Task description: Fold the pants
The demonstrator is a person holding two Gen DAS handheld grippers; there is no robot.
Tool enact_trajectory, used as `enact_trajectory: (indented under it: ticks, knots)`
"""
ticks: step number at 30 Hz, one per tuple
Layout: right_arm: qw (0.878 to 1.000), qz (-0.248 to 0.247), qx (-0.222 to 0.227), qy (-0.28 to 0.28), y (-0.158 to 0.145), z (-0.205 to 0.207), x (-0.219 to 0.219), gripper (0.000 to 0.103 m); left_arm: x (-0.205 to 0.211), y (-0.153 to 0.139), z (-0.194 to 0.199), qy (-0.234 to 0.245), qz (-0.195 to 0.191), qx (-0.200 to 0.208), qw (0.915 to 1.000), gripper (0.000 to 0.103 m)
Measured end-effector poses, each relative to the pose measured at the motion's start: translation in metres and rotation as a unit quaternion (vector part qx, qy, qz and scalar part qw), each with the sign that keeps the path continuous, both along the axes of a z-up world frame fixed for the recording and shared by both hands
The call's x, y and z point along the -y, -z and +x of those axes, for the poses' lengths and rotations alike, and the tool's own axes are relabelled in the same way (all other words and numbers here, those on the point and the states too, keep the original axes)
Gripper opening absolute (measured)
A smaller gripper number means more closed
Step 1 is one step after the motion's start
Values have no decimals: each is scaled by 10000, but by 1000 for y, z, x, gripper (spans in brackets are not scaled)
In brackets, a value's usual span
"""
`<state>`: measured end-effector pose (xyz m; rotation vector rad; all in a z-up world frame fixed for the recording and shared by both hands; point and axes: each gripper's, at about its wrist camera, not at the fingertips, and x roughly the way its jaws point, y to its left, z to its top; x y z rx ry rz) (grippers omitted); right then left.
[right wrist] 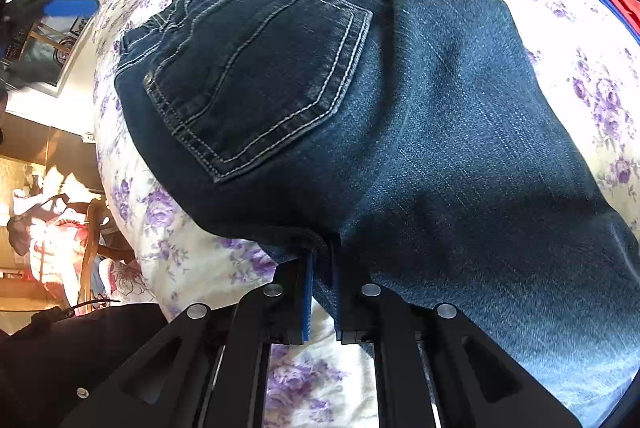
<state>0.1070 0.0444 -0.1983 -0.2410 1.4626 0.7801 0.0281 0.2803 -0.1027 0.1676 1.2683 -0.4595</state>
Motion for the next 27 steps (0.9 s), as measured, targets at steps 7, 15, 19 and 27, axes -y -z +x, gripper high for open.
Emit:
enact_trajectory:
  ticks: [7, 15, 19, 27]
  knots:
    - [9994, 248, 256, 17, -55, -24, 36, 64, 45, 43, 19, -2282, -969, -370, 9681, 55]
    - [9786, 321, 657, 1922, -104, -15, 179, 66, 34, 101, 27, -3327, -519, -1049, 9357, 1]
    - [9195, 163, 936, 3814, -107, 8, 305, 66, 35, 105, 26, -3300, -513, -1040, 9368, 2]
    - [8271, 711, -100, 5575, -14, 40, 433, 50, 47, 115, 55, -3139, -131, -1157, 9423, 1]
